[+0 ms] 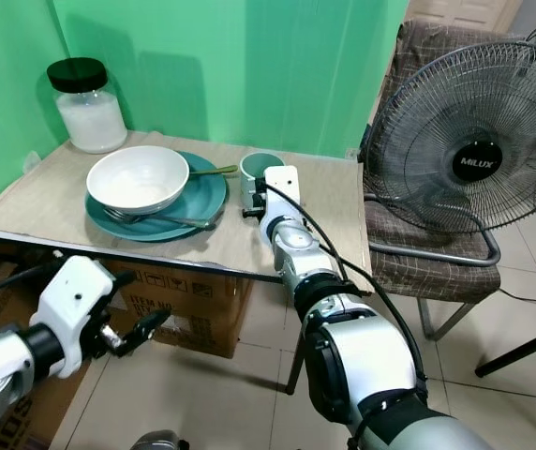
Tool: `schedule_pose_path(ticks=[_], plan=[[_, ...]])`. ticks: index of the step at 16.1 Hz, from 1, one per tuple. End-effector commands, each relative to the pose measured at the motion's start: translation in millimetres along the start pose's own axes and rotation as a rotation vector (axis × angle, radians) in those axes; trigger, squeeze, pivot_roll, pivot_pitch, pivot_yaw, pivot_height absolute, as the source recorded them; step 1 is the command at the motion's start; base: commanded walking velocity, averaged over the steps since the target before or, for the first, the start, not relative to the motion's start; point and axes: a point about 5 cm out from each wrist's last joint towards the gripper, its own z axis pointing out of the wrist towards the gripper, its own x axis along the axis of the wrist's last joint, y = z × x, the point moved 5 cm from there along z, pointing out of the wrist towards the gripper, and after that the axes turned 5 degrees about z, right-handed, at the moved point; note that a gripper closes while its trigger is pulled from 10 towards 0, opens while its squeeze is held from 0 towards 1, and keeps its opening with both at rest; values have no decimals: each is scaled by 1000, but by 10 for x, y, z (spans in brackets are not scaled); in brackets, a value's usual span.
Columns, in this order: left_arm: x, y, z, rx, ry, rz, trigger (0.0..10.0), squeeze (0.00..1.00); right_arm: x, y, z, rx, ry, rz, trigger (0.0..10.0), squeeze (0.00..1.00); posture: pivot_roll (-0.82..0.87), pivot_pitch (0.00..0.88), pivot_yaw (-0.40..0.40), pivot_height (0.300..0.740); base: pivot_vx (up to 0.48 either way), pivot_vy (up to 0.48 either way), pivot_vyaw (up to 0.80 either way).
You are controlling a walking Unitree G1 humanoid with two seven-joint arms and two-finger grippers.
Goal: Setting the table
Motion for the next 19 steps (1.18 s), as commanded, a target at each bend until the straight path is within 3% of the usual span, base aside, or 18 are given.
schedule_pose_path(ticks=[1,2,3,4,5,6,10,12,19], plan=[[24,-10,-32,10,-1,8,10000,0,-60,37,-6,-21,-24,11,0,0,306,55,-66,740,0,0,0],[20,-9,-33,10,-2,7,10000,0,-64,33,-6,-21,-26,9,471,0,306,57,-66,740,0,0,0],[21,-2,-32,10,-2,5,10000,0,-65,23,-5,-19,-28,3,7020,0,303,56,-68,740,0,0,0],[20,2,-32,10,-2,3,10000,0,-61,19,-4,-20,-28,-3,10000,0,303,58,-73,740,0,0,0],[20,-1,-31,12,-2,2,10000,0,-52,13,-2,-17,-26,0,10000,106,303,58,-73,740,0,0,0],[23,-5,-32,17,-2,-1,10000,0,-39,-3,0,-5,-22,8,10000,1000,306,64,-78,740,0,0,0],[37,2,-48,18,-3,0,10000,0,3,2,7,-17,-14,-9,10000,1000,309,75,-79,740,0,0,0],[61,1,-60,18,1,5,10000,0,44,13,12,-27,-3,-11,10000,0,314,92,-77,740,0,0,0],[54,8,-122,20,-13,10,10000,0,138,36,16,-47,43,21,10000,0,320,118,-71,740,0,0,0]])
